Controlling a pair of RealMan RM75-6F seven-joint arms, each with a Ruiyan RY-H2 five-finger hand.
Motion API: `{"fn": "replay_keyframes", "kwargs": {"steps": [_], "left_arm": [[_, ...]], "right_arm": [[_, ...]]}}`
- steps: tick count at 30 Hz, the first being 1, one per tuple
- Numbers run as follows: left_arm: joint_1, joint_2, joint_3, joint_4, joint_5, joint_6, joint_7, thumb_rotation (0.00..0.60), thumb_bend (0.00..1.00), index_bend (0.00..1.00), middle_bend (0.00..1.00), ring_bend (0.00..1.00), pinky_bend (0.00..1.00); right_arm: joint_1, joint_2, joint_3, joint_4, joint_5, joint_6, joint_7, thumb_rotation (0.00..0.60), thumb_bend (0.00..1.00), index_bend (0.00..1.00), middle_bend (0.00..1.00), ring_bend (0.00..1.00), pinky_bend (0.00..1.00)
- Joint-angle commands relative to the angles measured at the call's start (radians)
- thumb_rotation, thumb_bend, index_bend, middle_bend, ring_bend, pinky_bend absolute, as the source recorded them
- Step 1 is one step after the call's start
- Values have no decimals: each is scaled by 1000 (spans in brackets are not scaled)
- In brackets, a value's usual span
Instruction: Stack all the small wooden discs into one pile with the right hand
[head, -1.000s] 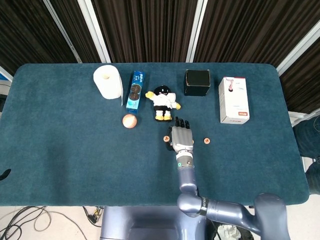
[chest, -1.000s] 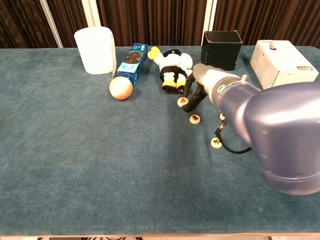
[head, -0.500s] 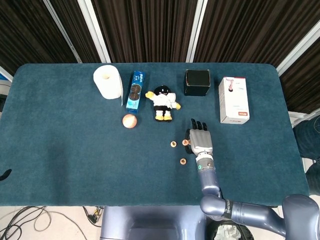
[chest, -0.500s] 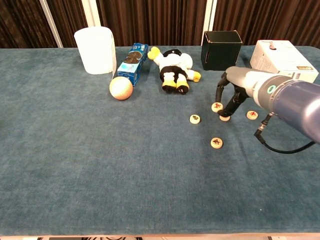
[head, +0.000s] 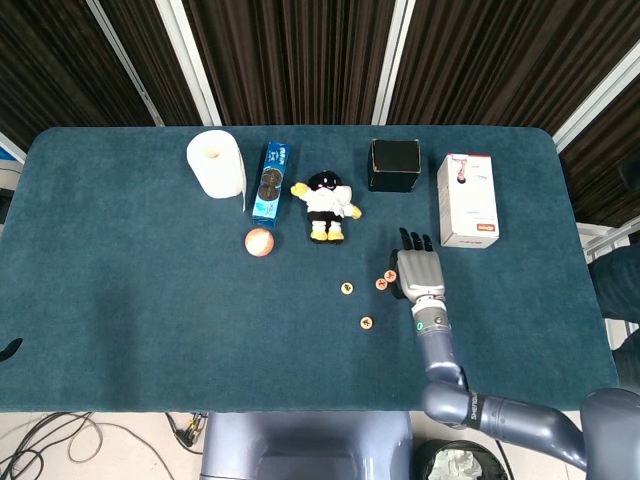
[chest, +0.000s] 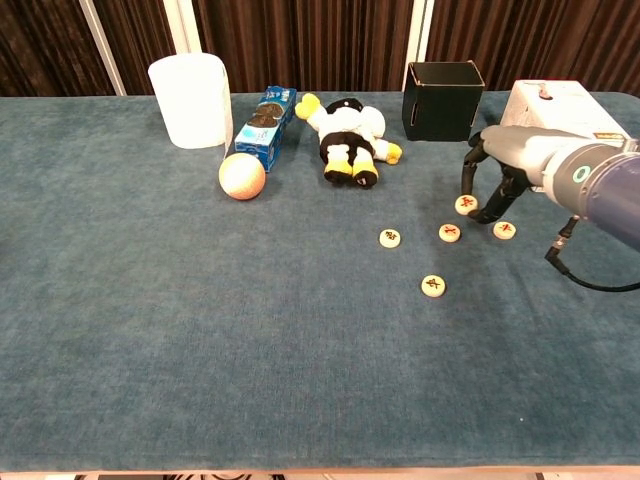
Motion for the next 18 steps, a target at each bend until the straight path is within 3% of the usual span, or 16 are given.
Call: {"fn": "replay_keyframes", "kwargs": {"steps": [1,18], "left_arm": [[0,-1,1,-2,0,1,2,600,148,51,0,0,0],[2,-1,0,-5,-1,6,7,600,148,51,0,0,0]], "right_arm": [[-2,28,-8,-4,17,-22,5,600,406,530,0,0,0],[16,95,-52,24,67,-111,48,600,406,530,0,0,0]]}}
